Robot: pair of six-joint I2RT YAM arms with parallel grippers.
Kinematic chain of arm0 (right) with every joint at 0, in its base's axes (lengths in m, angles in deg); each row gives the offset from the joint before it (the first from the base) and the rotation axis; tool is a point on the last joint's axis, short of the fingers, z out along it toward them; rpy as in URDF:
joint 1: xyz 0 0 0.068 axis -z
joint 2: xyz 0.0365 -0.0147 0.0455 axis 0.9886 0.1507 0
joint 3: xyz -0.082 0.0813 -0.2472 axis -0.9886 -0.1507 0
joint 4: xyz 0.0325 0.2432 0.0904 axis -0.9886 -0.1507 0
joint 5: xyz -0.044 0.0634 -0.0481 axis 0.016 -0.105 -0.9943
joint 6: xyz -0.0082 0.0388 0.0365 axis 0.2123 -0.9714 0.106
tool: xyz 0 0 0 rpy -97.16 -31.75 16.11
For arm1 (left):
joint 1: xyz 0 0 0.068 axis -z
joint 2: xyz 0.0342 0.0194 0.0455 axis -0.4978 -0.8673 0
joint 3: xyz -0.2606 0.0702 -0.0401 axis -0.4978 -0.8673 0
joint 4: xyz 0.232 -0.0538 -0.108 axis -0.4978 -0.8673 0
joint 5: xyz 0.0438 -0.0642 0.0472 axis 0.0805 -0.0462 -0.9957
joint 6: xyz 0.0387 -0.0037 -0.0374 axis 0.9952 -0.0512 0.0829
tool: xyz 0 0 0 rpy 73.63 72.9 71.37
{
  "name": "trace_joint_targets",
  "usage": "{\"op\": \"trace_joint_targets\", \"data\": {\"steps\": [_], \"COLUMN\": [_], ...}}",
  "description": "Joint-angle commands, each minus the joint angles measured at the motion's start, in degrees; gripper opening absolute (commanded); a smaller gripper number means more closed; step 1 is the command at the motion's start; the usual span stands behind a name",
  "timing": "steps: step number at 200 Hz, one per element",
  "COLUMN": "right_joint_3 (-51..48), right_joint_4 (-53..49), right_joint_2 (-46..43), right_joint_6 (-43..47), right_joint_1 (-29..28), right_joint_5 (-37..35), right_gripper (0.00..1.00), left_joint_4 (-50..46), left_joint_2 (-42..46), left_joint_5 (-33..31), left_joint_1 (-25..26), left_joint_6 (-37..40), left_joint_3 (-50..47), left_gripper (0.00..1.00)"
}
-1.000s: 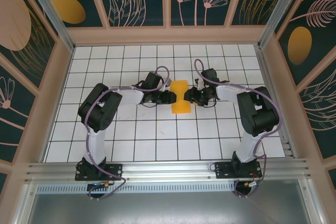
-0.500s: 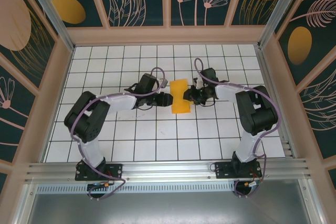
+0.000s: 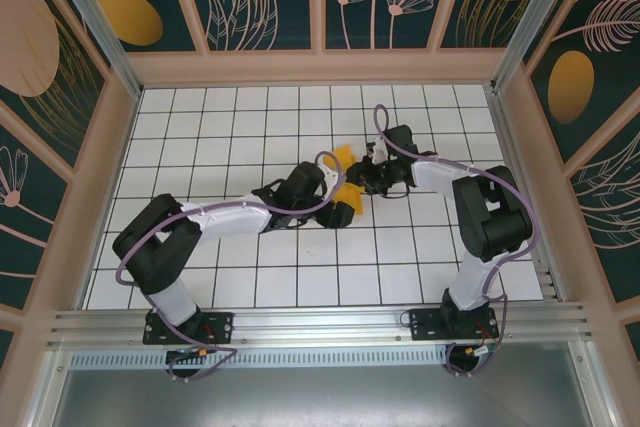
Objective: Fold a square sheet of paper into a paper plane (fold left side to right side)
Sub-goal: Fold the triangle a second time at the center of the table.
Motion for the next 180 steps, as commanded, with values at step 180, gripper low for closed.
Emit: {"op": "trace_joint_targets", "data": {"steps": [180], "right_joint_3": [3.0], "right_joint_4": [-1.1], "right_joint_2": [-1.1], "right_joint_6": [-0.1], "right_joint_1": [-0.8], "right_joint_5": [0.9], "right_gripper": [0.29], "left_joint_4": [-8.7], "left_joint_2": [-8.5], "left_joint_5": [-19.7], "left_joint_1": [7.1], "left_joint_6": [1.1], "left_joint_3": [13.3], "left_gripper": [0.43]}}
